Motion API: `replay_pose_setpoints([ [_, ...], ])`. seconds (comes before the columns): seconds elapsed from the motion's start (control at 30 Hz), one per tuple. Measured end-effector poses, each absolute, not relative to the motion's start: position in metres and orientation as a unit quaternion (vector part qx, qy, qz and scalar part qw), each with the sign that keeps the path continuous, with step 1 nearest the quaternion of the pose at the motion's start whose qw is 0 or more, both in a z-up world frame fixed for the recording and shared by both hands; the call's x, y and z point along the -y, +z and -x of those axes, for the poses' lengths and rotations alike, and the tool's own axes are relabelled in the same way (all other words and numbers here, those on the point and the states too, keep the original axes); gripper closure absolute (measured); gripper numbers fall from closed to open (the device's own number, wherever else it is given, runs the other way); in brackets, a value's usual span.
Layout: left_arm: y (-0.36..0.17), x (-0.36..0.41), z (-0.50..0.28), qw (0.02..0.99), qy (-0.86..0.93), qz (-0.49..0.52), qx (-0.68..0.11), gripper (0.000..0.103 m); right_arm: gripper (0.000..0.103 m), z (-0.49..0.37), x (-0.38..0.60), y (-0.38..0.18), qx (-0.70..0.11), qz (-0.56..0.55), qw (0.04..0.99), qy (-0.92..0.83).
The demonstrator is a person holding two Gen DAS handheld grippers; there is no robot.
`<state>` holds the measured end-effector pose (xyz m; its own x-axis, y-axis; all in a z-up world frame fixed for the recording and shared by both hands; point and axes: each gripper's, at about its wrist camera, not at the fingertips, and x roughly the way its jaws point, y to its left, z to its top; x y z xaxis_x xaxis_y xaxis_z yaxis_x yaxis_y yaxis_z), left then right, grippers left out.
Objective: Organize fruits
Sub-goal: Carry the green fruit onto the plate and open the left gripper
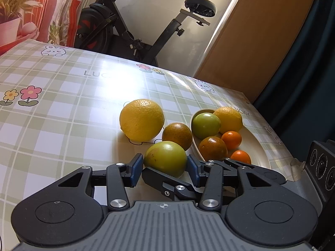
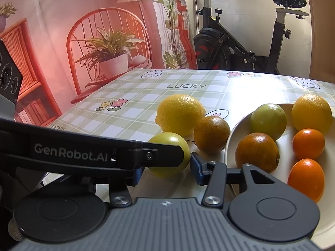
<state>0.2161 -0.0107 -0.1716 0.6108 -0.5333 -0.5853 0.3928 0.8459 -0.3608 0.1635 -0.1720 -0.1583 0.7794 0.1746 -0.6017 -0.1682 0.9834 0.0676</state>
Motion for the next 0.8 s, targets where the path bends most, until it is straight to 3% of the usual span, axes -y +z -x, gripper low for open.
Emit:
replay_pose_setpoints([
  [0.37, -0.139, 0.039, -0.200, 0.905, -0.267, 0.066, -0.325, 0.054, 0.054, -0.139, 0.178, -0.136, -0.258, 0.006, 0.962, 0.090],
  [0.8, -0.113, 0.127, -0.208, 0.903, -0.295, -0.007, -0.311, 0.054, 0.054, -0.128, 0.236, -0.108, -0.203, -0.011, 0.977, 0.060],
])
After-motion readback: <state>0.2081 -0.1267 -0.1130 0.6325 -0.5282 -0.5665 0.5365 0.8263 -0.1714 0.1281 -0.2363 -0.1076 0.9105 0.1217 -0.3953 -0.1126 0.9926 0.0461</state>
